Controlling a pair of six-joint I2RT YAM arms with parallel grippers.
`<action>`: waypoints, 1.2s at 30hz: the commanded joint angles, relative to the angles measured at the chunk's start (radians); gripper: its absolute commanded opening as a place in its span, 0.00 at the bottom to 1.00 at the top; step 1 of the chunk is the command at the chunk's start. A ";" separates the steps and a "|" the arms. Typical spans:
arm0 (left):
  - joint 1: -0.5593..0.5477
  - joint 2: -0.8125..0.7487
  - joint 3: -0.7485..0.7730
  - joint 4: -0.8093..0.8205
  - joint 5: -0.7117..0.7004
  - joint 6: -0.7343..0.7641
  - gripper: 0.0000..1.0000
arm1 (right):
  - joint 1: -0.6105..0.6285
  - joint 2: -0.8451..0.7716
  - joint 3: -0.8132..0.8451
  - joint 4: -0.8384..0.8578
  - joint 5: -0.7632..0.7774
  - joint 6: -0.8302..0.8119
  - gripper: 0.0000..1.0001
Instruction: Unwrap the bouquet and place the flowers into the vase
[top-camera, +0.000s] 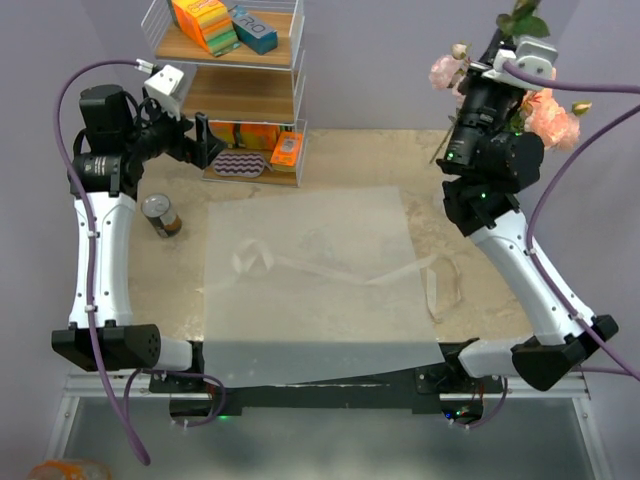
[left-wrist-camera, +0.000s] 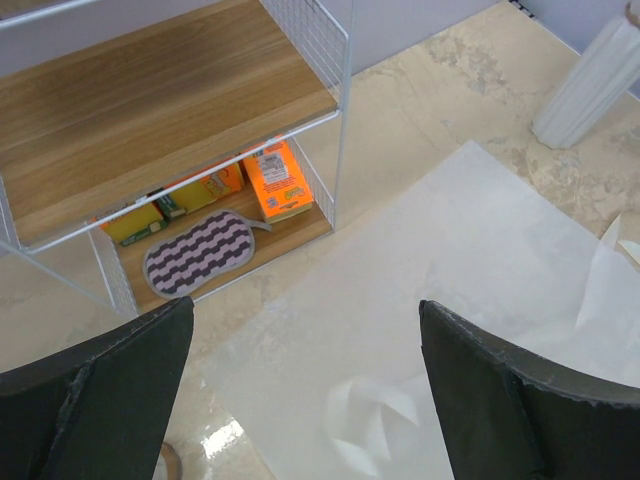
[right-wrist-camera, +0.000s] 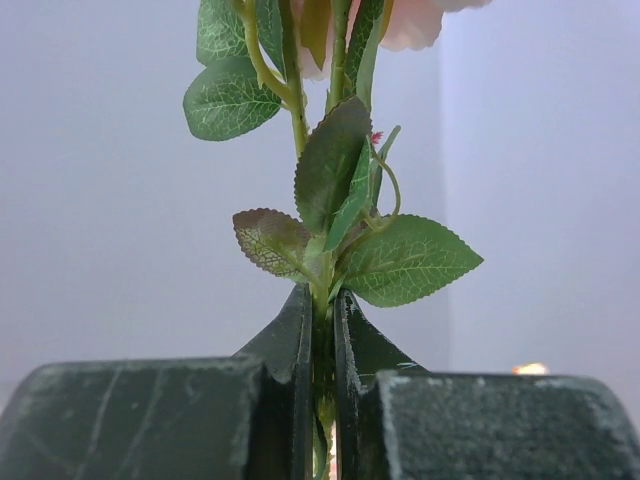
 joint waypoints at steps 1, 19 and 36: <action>0.012 0.011 0.015 0.047 0.043 -0.010 0.99 | -0.068 0.007 -0.079 0.235 0.001 -0.212 0.00; 0.029 0.099 0.036 0.074 0.106 -0.011 0.99 | -0.267 0.144 -0.276 0.705 -0.063 -0.289 0.00; 0.035 0.182 0.090 0.053 0.150 -0.005 0.99 | -0.226 0.158 -0.376 1.070 -0.189 -0.419 0.00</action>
